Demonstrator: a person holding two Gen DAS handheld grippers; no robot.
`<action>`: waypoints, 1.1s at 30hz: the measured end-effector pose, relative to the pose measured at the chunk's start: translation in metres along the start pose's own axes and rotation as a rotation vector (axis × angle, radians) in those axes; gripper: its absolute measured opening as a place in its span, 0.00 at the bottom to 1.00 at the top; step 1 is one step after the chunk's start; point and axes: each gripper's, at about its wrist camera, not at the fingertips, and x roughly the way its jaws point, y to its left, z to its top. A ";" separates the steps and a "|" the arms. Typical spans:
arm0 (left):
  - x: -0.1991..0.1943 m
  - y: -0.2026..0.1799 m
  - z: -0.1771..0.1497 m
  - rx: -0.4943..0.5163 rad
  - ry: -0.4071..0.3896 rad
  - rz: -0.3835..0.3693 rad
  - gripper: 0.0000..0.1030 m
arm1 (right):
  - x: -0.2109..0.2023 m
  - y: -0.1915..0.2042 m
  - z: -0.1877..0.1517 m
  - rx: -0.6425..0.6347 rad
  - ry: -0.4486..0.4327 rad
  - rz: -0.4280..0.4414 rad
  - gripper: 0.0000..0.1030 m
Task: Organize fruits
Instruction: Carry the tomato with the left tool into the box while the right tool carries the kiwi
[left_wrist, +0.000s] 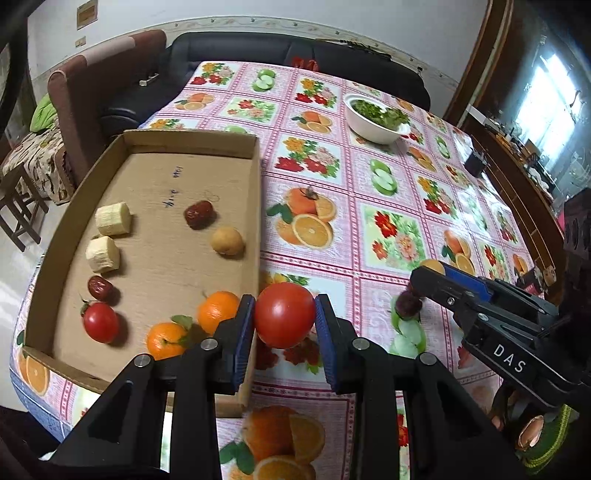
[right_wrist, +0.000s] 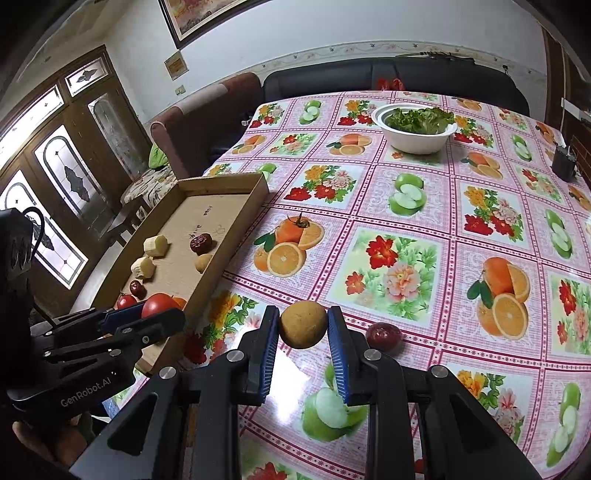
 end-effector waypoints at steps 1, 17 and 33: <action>0.000 0.004 0.002 -0.007 -0.003 0.007 0.29 | 0.002 0.001 0.002 0.000 0.003 0.005 0.26; 0.000 0.081 0.054 -0.121 -0.063 0.117 0.29 | 0.041 0.041 0.039 -0.057 0.027 0.068 0.26; 0.035 0.114 0.094 -0.155 -0.038 0.198 0.29 | 0.091 0.085 0.093 -0.135 0.045 0.089 0.26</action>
